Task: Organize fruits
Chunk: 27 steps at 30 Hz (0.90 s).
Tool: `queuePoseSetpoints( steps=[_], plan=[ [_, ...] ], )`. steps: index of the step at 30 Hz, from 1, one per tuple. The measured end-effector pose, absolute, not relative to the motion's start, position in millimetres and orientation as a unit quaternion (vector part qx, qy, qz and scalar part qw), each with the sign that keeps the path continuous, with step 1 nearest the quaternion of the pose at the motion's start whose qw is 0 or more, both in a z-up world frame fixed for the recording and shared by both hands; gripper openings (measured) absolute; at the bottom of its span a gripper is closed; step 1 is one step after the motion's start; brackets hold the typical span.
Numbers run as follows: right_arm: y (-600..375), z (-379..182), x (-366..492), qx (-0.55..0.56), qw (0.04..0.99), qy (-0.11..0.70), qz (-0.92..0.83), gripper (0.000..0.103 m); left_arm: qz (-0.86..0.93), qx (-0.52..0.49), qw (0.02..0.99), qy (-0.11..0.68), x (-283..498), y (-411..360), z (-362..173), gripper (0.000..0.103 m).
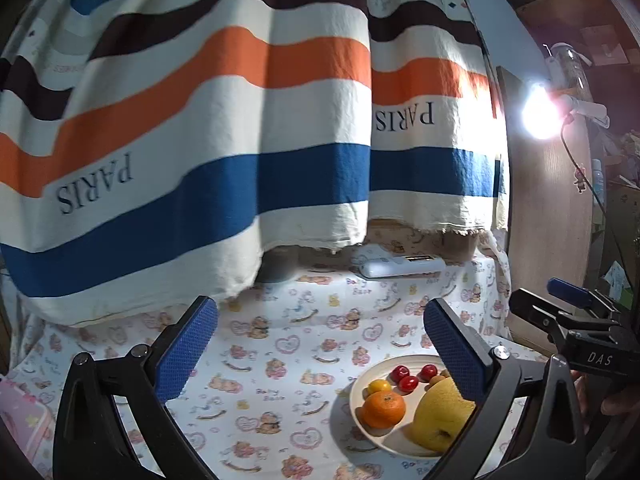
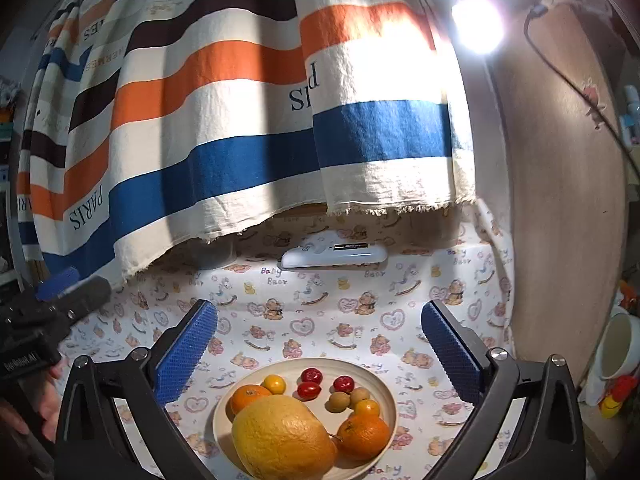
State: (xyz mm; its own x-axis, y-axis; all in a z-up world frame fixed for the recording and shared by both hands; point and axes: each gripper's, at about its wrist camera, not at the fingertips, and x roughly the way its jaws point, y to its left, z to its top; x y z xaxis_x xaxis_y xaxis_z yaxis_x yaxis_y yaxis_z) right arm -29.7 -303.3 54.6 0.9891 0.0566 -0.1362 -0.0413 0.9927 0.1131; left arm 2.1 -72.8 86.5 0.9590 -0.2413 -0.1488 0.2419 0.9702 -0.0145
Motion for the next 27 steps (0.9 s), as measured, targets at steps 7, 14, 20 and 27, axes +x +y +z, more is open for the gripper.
queuePoseSetpoints(
  steps=[7, 14, 20, 27],
  plan=[
    [-302.4, 33.1, -45.8, 0.046, 0.997, 0.057, 0.022, 0.103, -0.110, 0.018, 0.990, 0.083, -15.9, -63.7, 67.5, 0.102],
    [-297.9, 17.7, -41.1, 0.030, 0.997, 0.064, 0.019, 0.103, -0.107, 0.015, 0.988, 0.111, -7.7, -61.9, 43.3, 0.102],
    [-298.0, 9.8, -34.8, 0.030, 0.996, 0.082, 0.025, 0.103, -0.107, 0.015, 0.984, 0.141, 2.1, -60.9, 27.9, 0.102],
    [-297.9, 4.9, -29.3, 0.032, 0.994, 0.099, 0.029, 0.103, -0.110, 0.019, 0.981, 0.160, 7.4, -63.3, 18.2, 0.102]
  ],
)
